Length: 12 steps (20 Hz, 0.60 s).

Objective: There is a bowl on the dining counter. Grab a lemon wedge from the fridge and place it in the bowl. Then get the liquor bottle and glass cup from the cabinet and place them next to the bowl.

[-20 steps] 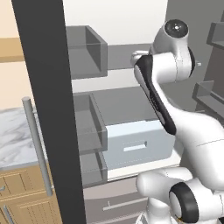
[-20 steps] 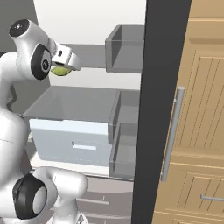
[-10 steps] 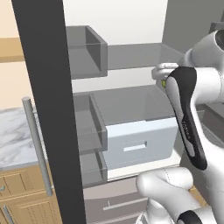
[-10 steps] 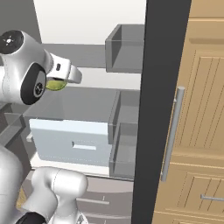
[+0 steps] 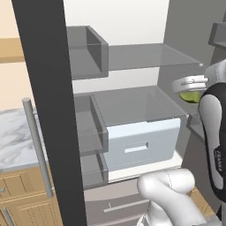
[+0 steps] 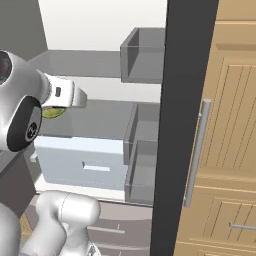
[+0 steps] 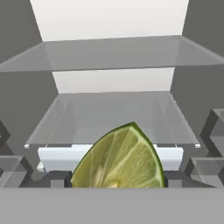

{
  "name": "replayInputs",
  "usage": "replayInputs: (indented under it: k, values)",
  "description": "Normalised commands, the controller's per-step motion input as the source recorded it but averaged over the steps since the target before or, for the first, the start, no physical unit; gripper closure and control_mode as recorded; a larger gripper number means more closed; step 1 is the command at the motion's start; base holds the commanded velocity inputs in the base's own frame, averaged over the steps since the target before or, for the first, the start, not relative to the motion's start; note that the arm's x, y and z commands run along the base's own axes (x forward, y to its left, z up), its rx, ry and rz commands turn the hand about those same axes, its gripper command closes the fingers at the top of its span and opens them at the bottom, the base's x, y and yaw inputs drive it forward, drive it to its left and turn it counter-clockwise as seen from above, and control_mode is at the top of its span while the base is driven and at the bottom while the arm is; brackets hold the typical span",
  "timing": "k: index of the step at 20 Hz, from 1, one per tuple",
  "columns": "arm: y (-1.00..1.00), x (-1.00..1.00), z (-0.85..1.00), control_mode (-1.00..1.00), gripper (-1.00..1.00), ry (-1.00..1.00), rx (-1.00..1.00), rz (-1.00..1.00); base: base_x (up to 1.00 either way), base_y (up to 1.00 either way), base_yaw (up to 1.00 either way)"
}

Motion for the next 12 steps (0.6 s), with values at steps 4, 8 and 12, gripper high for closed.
replayInputs:
  k: [4, 8, 12]
  values:
    - [0.00, -0.85, 0.00, -1.00, 1.00, -0.10, 0.00, 0.08, 0.00, 0.00, 0.00]
    - [0.00, -0.76, 0.00, -1.00, 1.00, -0.02, 0.00, 0.07, 0.00, 0.00, 0.00]
    - [0.02, -0.29, 0.00, 1.00, 1.00, 0.00, 0.00, 0.03, -0.30, 0.05, 0.03]
